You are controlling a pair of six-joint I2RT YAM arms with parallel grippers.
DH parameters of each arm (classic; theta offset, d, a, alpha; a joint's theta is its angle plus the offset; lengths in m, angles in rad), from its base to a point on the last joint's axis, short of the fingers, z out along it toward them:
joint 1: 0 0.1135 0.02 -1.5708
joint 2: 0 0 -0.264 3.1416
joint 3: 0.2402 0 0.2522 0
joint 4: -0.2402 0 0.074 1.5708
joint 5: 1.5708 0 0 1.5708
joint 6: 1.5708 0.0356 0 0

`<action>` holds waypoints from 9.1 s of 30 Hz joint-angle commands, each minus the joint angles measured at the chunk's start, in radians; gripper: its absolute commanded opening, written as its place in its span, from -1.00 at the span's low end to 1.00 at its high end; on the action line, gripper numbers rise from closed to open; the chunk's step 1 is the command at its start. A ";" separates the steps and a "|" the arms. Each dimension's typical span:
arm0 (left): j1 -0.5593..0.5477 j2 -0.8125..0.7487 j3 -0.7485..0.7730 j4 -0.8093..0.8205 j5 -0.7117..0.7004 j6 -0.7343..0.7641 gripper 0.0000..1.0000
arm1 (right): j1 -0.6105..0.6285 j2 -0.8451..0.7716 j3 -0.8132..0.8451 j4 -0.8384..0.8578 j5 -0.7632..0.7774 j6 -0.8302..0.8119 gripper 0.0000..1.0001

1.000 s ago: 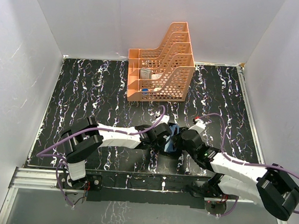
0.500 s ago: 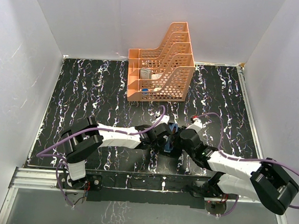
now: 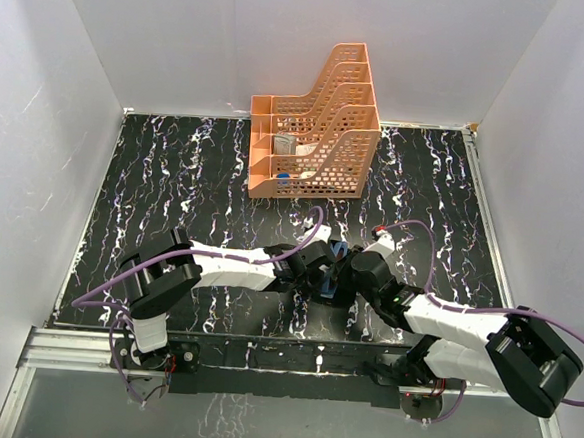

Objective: Organize the sunglasses
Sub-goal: Place the sunglasses in the sunglasses case, then close the sunglasses case at the center of the board.

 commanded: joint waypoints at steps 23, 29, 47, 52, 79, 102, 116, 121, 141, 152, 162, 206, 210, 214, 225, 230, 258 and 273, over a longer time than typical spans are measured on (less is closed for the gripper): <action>-0.013 0.014 0.032 -0.019 0.007 0.004 -0.88 | 0.005 -0.154 0.017 -0.217 0.090 -0.011 -0.91; -0.013 0.015 0.031 -0.018 0.007 0.005 -0.88 | 0.005 -0.132 0.009 -0.188 0.107 -0.015 -0.93; -0.013 0.020 0.034 -0.020 0.010 0.005 -0.88 | 0.005 0.025 0.022 -0.031 0.067 -0.036 -1.00; -0.013 0.022 0.036 -0.019 0.013 0.005 -0.88 | 0.004 0.084 0.032 0.014 0.043 -0.045 -1.00; -0.013 -0.018 -0.001 -0.049 -0.049 -0.005 -0.89 | 0.004 -0.126 0.158 -0.239 0.117 -0.167 -1.00; 0.144 -0.022 -0.011 -0.011 -0.066 0.030 -0.88 | -0.029 0.139 0.199 -0.065 0.175 -0.211 -1.00; 0.144 0.021 0.020 0.040 -0.018 0.044 -0.88 | -0.048 0.291 0.244 0.034 0.122 -0.232 -1.00; 0.144 0.038 0.043 0.044 -0.009 0.051 -0.88 | -0.048 0.303 0.255 0.027 0.102 -0.229 -1.00; 0.145 0.009 0.016 0.039 -0.003 0.043 -0.88 | -0.075 -0.048 0.222 -0.251 0.210 -0.267 -1.00; 0.135 -0.010 0.001 0.031 0.012 0.036 -0.88 | -0.101 -0.036 0.132 -0.251 0.251 -0.220 -1.00; 0.124 -0.007 0.012 0.024 0.016 0.037 -0.88 | -0.117 -0.005 0.141 -0.278 0.220 -0.196 -1.00; 0.102 0.028 0.051 0.019 0.021 0.035 -0.88 | -0.111 0.048 0.023 0.030 -0.194 -0.136 -1.00; 0.101 0.024 0.049 0.018 0.019 0.034 -0.88 | -0.106 0.060 0.009 0.069 -0.208 -0.129 -1.00; 0.101 0.021 0.050 0.010 0.009 0.036 -0.88 | -0.104 0.065 0.027 0.065 -0.213 -0.141 -1.00; 0.122 -0.093 -0.012 -0.051 -0.103 0.044 -0.87 | -0.102 -0.003 0.090 0.010 -0.212 -0.180 -1.00; 0.144 -0.134 -0.050 -0.060 -0.113 0.039 -0.87 | -0.095 0.001 0.103 0.022 -0.233 -0.188 -1.00; 0.155 -0.201 -0.080 -0.078 -0.147 0.034 -0.81 | -0.031 0.145 0.131 0.037 -0.220 -0.233 -0.74; 0.157 -0.284 -0.121 -0.103 -0.231 0.028 -0.13 | -0.025 0.096 0.228 -0.073 -0.142 -0.309 0.32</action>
